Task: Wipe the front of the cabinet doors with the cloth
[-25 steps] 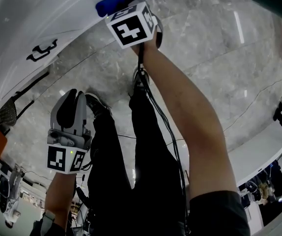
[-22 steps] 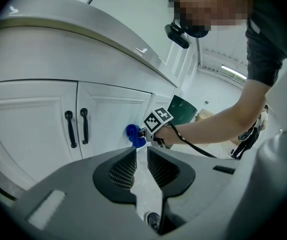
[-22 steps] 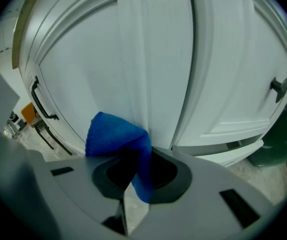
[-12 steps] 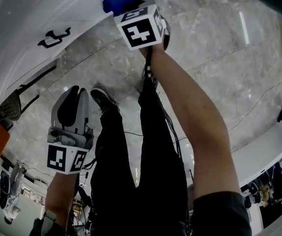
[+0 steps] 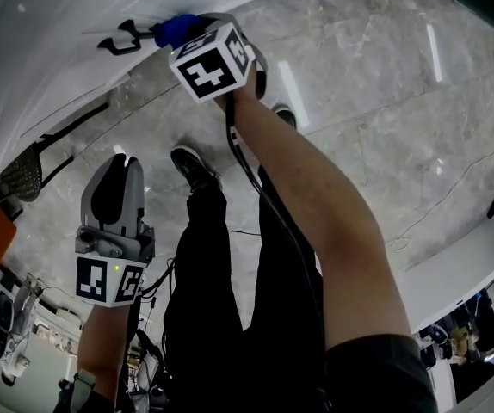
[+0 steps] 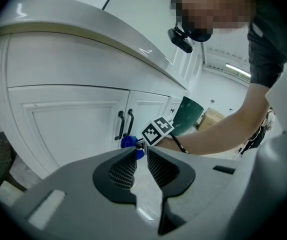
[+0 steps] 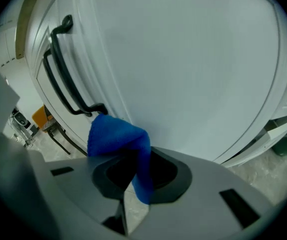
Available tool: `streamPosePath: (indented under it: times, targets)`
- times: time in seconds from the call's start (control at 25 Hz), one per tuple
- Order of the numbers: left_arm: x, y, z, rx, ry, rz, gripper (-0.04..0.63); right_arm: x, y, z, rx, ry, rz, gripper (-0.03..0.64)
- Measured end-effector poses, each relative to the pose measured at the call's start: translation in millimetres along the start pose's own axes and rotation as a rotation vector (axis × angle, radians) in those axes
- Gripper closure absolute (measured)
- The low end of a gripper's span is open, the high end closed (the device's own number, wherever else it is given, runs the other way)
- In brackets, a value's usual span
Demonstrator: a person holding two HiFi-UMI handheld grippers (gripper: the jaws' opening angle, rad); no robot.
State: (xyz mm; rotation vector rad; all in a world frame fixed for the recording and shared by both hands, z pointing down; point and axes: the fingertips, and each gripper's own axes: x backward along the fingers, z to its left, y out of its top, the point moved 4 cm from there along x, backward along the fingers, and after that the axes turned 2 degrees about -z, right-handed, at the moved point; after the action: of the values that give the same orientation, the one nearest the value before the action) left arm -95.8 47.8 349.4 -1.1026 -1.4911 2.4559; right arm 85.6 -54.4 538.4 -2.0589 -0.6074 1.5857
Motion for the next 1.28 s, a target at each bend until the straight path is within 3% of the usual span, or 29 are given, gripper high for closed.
streamPosePath:
  times: [0.36, 0.84, 1.08, 1.28]
  targets:
    - [-17.4, -13.6, -9.6, 0.029, 0.010, 0.019, 0.526, -8.6, -1.4, -30.7, -0.044, -0.024, 0.015, 0.558]
    - [-89.8, 1.4, -68.6, 0.032, -0.026, 0.011, 0.526, 17.9, -23.0, -170.9, -0.052, -0.121, 0.036, 0.560]
    - [-104.5, 2.7, -88.6, 0.015, -0.077, 0.031, 0.526, 20.4, -31.1, -184.9, 0.012, -0.158, 0.057, 0.560]
    - [-100.7, -1.3, -82.0, 0.003, -0.095, 0.038, 0.526, 19.6, -35.5, -180.6, -0.085, -0.179, 0.009, 0.560]
